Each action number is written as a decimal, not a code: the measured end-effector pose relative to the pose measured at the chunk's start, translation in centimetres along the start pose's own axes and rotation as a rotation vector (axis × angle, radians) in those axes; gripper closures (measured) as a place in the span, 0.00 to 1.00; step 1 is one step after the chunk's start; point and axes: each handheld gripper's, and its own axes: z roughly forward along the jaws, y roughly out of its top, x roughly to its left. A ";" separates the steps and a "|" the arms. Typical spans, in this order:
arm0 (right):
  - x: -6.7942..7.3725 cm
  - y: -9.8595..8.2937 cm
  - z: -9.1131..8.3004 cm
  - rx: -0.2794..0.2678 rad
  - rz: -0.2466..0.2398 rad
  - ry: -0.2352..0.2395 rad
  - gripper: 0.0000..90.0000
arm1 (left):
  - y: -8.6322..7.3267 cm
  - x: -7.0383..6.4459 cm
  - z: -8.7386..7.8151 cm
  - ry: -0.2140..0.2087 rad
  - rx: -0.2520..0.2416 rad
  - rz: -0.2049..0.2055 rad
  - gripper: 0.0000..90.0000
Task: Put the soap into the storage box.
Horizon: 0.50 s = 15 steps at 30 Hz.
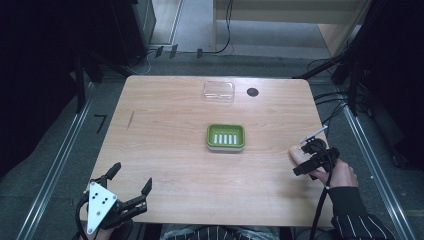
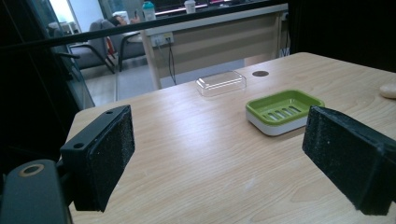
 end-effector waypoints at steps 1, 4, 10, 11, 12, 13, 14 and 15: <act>0.0 0.2 0.1 -0.002 -0.002 0.004 0.00 | 0.0 0.0 0.0 0.000 0.001 0.002 0.11; 0.1 0.7 0.4 0.009 -0.009 0.005 0.00 | 0.0 0.0 0.0 0.000 0.002 0.003 0.11; 0.1 1.5 0.8 0.018 -0.017 0.004 0.00 | 0.0 0.0 0.0 -0.001 0.002 0.008 0.11; -0.2 1.8 0.9 0.020 -0.020 0.013 0.00 | 0.0 0.0 0.0 0.000 0.002 0.005 0.11; -0.2 1.9 1.0 0.022 -0.012 0.016 0.00 | 0.0 0.0 0.0 0.000 0.001 0.007 0.11; -0.3 2.0 1.1 0.023 -0.013 0.020 0.00 | 0.0 0.0 0.0 -0.002 0.002 0.008 0.11; -0.5 2.2 1.2 0.025 -0.014 0.028 0.00 | 0.0 0.0 0.0 -0.002 0.003 0.006 0.11; -0.6 2.3 1.3 0.030 -0.016 0.028 0.00 | 0.0 0.0 -0.1 0.000 0.001 0.002 0.11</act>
